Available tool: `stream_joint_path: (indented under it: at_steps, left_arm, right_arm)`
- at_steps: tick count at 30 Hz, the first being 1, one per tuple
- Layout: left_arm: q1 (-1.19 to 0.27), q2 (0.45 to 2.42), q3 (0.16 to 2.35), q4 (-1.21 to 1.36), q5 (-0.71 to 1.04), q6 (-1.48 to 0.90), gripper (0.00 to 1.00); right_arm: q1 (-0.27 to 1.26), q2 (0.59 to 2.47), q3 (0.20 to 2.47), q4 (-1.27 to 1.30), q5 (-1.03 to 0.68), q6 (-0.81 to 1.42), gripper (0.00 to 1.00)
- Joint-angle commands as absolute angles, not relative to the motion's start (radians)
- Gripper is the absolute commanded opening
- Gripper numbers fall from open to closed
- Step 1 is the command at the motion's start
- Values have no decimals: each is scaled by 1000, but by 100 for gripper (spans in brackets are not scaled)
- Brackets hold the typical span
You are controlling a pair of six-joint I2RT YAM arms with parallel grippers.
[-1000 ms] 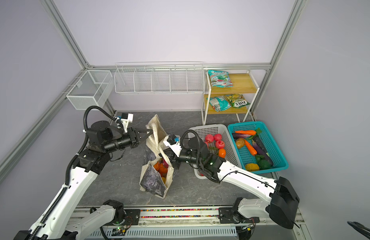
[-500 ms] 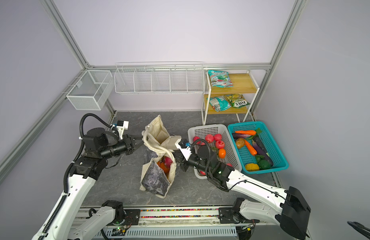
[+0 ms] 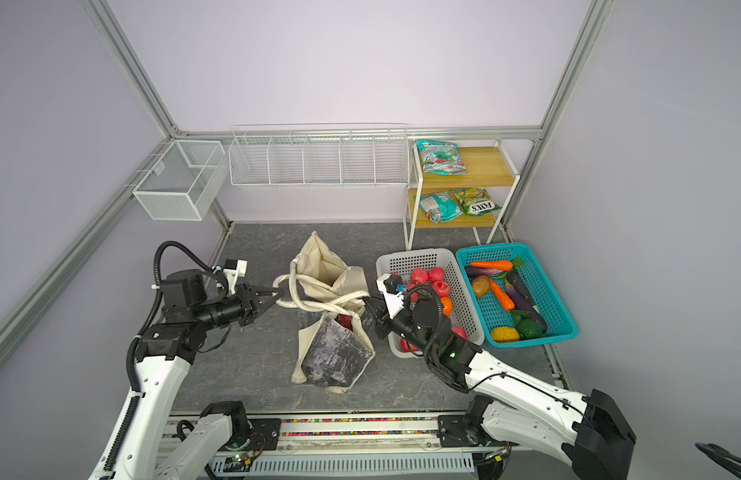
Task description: Place the food into the grocery bag and tie it
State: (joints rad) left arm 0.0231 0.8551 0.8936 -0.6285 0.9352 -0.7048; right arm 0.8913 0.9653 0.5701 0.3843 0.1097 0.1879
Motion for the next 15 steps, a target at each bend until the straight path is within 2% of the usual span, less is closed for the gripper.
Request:
stream_joint_path:
  at_steps: [1, 5, 10, 15]
  left_arm:
    - [55, 859, 888, -681, 918, -655, 0]
    - [58, 870, 896, -674, 911, -656, 0]
    - [58, 877, 910, -659, 922, -666, 0]
    - [51, 874, 902, -648, 928, -669, 0]
  right_arm:
    - [850, 920, 536, 370, 294, 221, 9]
    - [830, 914, 545, 328, 243, 158, 12]
    - [839, 999, 673, 167, 21, -40, 20]
    - [881, 1063, 759, 51, -7, -219, 29]
